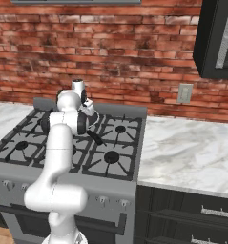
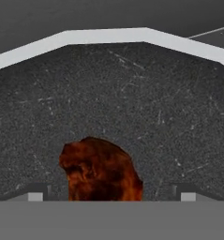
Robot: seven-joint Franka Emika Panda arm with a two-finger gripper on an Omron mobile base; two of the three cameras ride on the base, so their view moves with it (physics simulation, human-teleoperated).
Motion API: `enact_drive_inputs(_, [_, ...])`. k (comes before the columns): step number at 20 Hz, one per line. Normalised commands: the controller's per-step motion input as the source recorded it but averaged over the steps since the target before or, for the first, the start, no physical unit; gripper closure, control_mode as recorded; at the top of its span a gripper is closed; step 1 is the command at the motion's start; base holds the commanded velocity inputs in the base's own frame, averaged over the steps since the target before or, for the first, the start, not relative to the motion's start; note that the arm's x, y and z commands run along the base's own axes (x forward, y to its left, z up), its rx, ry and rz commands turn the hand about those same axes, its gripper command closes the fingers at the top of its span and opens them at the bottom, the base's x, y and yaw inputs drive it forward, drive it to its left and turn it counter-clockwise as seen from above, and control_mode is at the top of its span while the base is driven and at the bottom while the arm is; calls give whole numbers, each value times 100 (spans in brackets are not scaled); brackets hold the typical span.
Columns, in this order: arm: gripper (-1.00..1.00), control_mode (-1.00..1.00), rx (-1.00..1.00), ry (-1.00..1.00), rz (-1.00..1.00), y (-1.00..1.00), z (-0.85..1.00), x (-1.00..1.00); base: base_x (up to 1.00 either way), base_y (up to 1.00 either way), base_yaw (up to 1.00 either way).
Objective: Take the chicken drumsticks from the pan and place one on each plate on the dining counter.
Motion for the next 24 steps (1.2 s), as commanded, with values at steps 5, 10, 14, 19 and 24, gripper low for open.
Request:
enact_drive_inputs(5, [100, -100, 1, 0, 0, 0, -15, 0, 0, 0, 0])
enact_drive_inputs(10, [100, -100, 0, -5, 3, 0, 3, -11, 0, 0, 0])
enact_drive_inputs(14, [100, -100, 0, 0, 2, 0, 54, -36, 0, 0, 0])
enact_drive_inputs(19, [100, -100, 0, -2, 5, -3, 74, -55, 0, 0, 0])
enact_drive_inputs(24, [100, -100, 0, -21, 1, -10, 39, -88, 0, 0, 0])
